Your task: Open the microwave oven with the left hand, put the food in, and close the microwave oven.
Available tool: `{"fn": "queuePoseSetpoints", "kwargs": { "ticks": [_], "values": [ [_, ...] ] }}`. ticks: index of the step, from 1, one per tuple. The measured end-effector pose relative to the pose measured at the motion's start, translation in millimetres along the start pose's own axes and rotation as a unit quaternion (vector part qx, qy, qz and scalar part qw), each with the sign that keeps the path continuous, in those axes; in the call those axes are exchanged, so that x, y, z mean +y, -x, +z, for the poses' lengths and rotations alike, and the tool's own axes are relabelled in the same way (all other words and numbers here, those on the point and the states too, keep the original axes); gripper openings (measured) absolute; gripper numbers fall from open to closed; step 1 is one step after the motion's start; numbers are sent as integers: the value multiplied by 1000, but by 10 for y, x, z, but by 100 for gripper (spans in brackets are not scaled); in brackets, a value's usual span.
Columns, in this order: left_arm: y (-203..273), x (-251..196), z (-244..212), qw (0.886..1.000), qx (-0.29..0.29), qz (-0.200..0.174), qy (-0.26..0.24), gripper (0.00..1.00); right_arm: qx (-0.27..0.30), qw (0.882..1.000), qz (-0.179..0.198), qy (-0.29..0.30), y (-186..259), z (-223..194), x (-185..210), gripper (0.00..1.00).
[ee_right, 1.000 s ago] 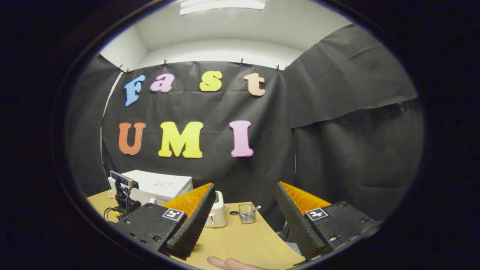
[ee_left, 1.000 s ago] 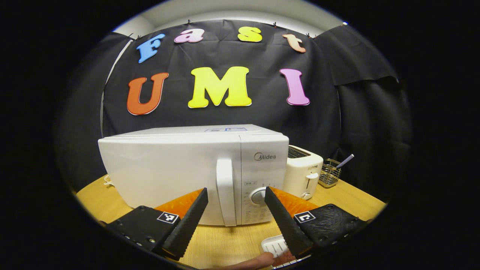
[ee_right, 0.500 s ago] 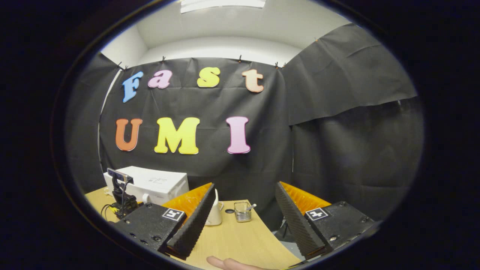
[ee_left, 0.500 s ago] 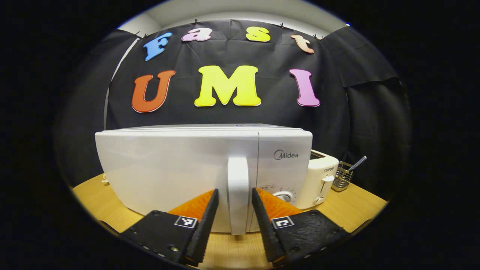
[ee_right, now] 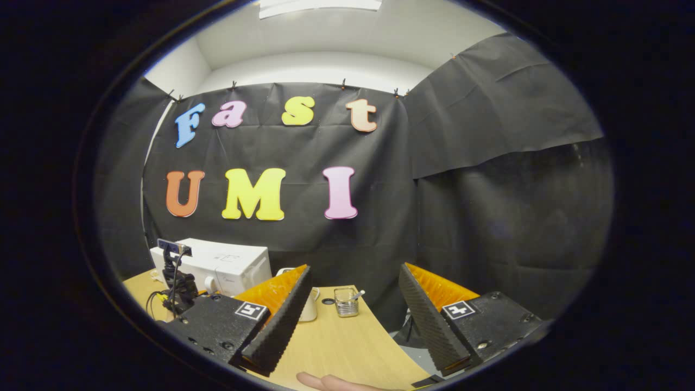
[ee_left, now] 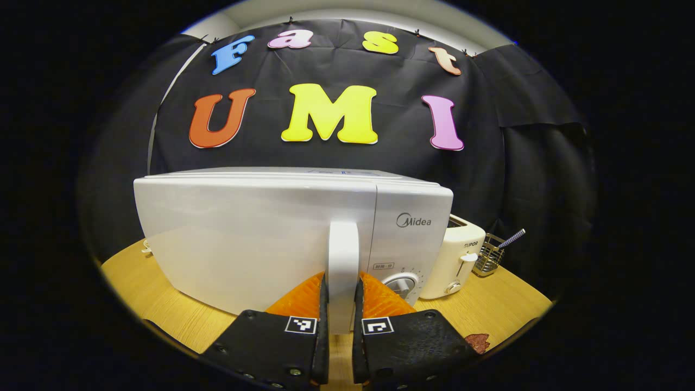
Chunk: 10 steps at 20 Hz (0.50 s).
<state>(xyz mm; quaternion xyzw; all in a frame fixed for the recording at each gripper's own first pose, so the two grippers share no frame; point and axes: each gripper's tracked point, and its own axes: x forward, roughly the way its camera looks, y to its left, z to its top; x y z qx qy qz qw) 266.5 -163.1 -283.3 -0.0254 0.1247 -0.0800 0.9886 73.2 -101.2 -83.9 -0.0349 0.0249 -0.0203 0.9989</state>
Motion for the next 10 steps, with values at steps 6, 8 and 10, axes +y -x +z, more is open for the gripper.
{"fn": "queuePoseSetpoints", "kwargs": {
  "ticks": [6,8,10],
  "values": [
    [56,1,-14,1000,7,7,4,16,-8,1000,-11,-2,102,54,-130,100],
    [159,14,21,1000,0,8,2,16,-8,1000,-7,-4,118,43,-107,100],
    [294,26,-4,1000,-13,5,-8,16,-7,1000,-6,-4,115,35,-114,93]
  ]
}}
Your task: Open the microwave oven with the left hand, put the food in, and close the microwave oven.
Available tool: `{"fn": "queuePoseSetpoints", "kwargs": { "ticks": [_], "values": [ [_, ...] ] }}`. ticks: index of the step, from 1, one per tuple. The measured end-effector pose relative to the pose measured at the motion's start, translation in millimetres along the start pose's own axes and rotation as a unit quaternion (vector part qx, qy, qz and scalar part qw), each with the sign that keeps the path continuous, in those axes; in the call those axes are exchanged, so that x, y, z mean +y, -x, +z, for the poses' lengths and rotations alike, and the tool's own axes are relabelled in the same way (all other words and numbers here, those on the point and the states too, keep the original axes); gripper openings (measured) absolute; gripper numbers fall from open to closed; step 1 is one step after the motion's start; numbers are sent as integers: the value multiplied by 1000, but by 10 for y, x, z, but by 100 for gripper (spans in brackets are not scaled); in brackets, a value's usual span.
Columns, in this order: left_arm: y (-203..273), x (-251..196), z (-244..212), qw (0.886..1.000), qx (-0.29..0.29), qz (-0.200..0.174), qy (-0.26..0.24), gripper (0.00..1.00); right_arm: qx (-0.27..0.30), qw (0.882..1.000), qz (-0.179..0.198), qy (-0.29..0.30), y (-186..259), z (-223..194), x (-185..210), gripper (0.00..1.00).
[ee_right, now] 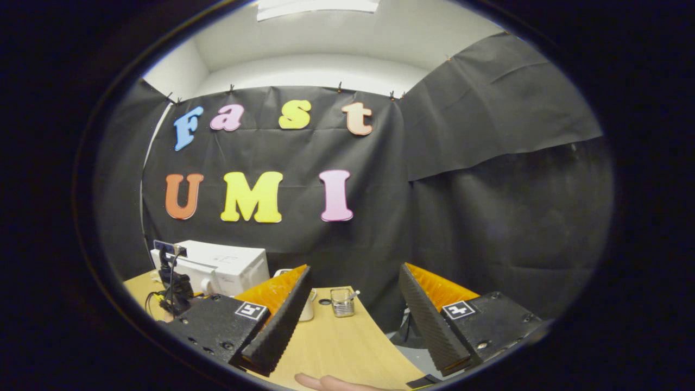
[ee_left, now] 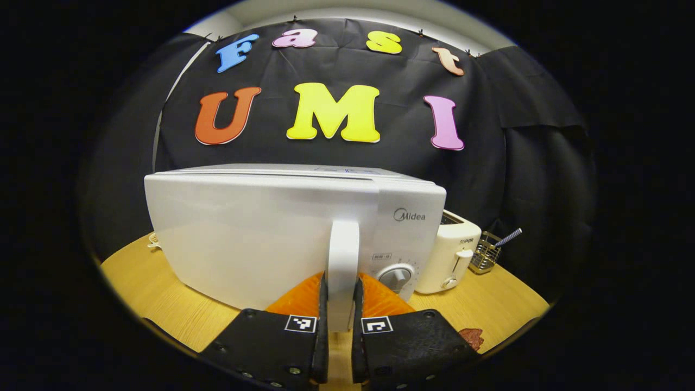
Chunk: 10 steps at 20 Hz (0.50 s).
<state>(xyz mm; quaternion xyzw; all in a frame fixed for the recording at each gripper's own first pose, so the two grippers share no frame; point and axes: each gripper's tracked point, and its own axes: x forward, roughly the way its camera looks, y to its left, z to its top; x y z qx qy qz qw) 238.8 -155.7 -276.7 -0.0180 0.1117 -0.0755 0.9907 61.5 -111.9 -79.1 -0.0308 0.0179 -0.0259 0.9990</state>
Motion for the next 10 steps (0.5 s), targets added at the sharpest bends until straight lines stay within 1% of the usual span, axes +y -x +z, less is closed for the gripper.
{"fn": "queuePoseSetpoints", "kwargs": {
  "ticks": [1,2,5,7,8,10],
  "values": [
    [82,15,-54,1000,7,-1,4,15,1,1000,2,-3,4,-15,13,93],
    [173,37,-41,1000,-2,-2,6,16,3,1000,4,-6,5,-27,25,94],
    [422,117,-82,1000,-7,0,-14,15,15,1000,6,-15,28,-102,27,94],
    [588,182,-126,1000,-4,-3,-13,16,20,1000,12,-20,64,-116,55,94],
    [679,221,-141,1000,0,-5,-12,16,21,999,14,-22,83,-112,63,100],
    [856,304,-164,1000,0,-8,-12,15,22,999,16,-22,136,-114,61,100]
  ]
}}
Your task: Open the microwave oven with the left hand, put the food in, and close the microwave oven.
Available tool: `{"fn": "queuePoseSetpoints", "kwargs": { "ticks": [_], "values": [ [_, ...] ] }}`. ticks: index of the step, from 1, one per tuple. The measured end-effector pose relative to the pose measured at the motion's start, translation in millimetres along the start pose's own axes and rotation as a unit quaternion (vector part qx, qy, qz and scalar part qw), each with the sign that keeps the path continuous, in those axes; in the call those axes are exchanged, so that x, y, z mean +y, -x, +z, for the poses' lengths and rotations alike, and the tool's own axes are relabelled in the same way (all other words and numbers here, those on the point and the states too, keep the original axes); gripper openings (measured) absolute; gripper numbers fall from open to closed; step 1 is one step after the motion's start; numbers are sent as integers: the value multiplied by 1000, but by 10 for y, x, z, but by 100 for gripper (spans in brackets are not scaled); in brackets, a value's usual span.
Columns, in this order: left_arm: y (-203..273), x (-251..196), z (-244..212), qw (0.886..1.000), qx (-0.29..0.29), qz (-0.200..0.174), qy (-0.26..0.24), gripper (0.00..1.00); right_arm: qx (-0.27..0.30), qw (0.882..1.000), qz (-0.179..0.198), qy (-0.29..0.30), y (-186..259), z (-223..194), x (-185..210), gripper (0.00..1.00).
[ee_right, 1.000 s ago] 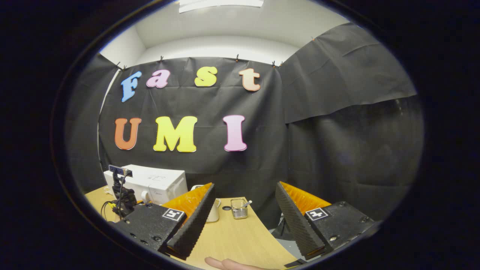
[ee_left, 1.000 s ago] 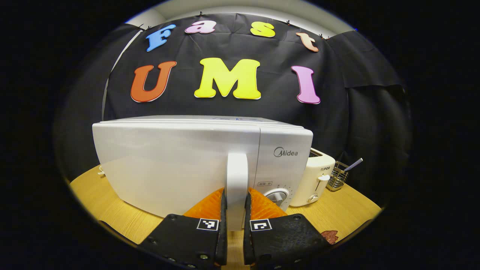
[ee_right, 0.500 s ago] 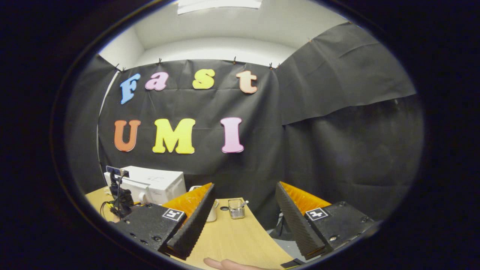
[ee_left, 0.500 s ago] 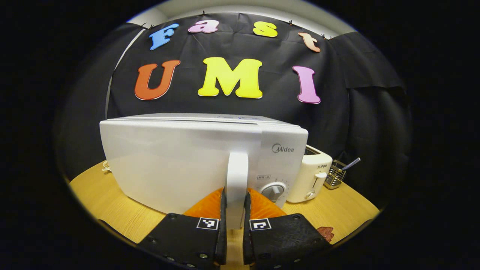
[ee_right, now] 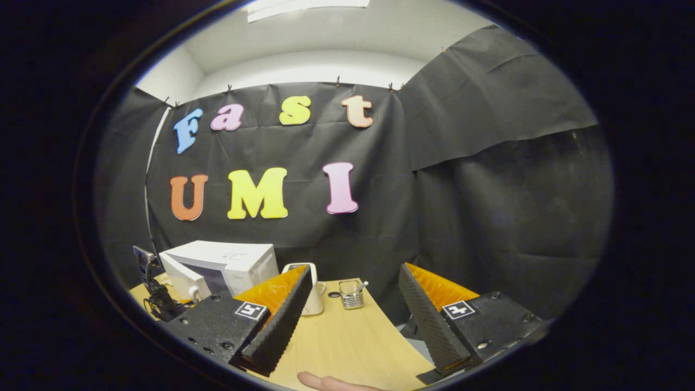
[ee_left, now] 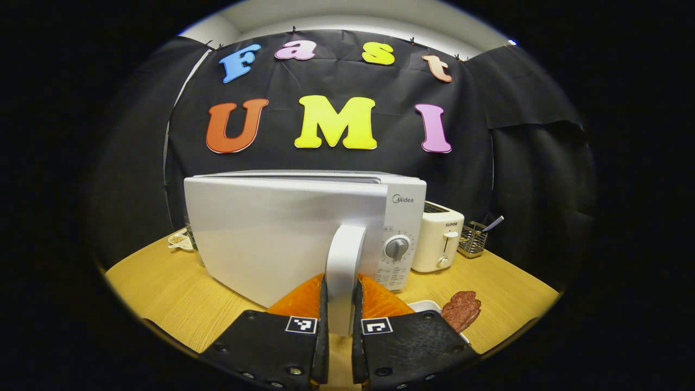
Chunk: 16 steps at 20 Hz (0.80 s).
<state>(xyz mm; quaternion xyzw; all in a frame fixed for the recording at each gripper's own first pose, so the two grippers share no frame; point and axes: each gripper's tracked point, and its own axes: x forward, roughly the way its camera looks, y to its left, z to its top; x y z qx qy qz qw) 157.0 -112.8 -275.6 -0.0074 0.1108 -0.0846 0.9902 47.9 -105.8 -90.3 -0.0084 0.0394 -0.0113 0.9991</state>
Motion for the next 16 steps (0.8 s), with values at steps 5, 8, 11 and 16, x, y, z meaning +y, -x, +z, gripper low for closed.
{"fn": "queuePoseSetpoints", "kwargs": {
  "ticks": [5,8,11,16],
  "values": [
    [434,275,-65,1000,-13,0,-2,15,-2,1000,-1,5,181,26,24,100],
    [689,495,-90,1000,-16,12,-1,15,-5,1000,6,5,303,40,111,100],
    [938,778,-119,999,-22,32,0,16,-5,1000,14,7,420,31,221,94],
    [1318,1378,-162,997,-30,75,9,20,-11,999,28,17,510,32,482,93]
  ]
}}
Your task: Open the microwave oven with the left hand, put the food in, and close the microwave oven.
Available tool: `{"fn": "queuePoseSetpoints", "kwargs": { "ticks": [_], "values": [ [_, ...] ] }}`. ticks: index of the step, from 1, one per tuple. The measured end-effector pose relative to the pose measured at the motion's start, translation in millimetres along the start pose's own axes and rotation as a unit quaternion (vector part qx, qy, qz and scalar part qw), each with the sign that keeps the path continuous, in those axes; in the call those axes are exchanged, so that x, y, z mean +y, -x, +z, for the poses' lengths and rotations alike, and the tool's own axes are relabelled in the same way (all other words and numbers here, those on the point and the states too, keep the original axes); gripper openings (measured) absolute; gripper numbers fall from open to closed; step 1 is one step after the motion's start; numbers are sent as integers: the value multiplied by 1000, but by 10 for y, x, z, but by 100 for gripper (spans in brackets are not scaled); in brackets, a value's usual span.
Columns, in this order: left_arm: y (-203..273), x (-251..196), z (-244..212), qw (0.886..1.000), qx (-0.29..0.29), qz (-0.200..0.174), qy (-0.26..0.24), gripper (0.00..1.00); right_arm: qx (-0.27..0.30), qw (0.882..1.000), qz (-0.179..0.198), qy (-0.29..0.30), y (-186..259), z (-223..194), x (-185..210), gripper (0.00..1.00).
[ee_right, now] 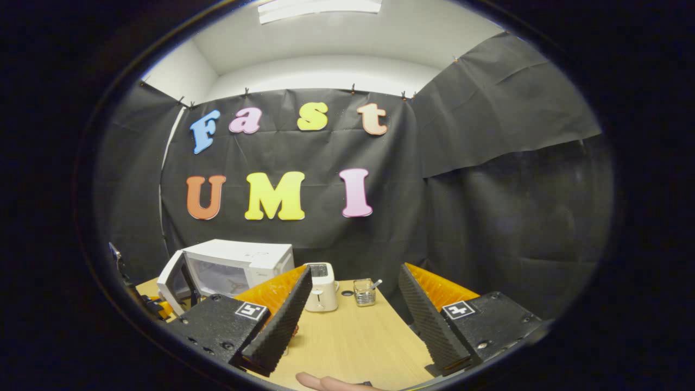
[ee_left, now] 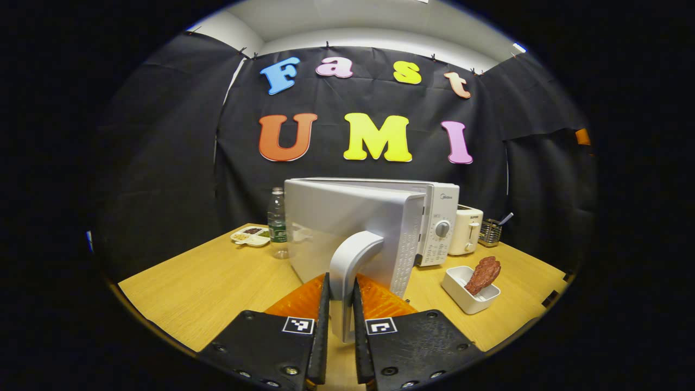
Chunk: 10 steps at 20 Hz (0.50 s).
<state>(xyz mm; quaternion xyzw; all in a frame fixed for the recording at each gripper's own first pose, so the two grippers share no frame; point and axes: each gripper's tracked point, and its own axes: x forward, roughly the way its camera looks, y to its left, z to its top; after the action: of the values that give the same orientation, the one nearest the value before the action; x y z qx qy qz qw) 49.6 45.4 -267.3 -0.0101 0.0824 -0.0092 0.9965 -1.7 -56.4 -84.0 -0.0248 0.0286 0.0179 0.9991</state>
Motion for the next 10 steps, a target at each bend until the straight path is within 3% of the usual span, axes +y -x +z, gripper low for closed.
{"fn": "queuePoseSetpoints", "kwargs": {
  "ticks": [2,3,4,5,6,7,8,9,10],
  "values": [
    [93,345,-6,999,1,33,7,22,3,1000,7,4,-21,-41,130,93],
    [139,494,-5,999,4,46,10,31,6,1000,11,7,-35,-82,193,93],
    [191,662,-15,998,7,58,14,40,8,1000,15,9,-57,-113,271,100],
    [233,767,-35,998,10,63,15,58,12,1000,18,12,-78,-156,354,100],
    [263,865,-38,998,11,64,21,67,17,999,23,15,-110,-207,429,94],
    [299,898,-90,998,22,56,30,97,24,999,28,18,-150,-277,515,94],
    [322,983,-61,998,15,63,29,98,32,999,34,22,-197,-341,599,100],
    [308,1047,-39,997,11,66,26,88,41,998,39,26,-257,-410,676,100],
    [311,1071,-70,998,21,61,26,97,50,997,42,31,-309,-486,736,100]
  ]
}}
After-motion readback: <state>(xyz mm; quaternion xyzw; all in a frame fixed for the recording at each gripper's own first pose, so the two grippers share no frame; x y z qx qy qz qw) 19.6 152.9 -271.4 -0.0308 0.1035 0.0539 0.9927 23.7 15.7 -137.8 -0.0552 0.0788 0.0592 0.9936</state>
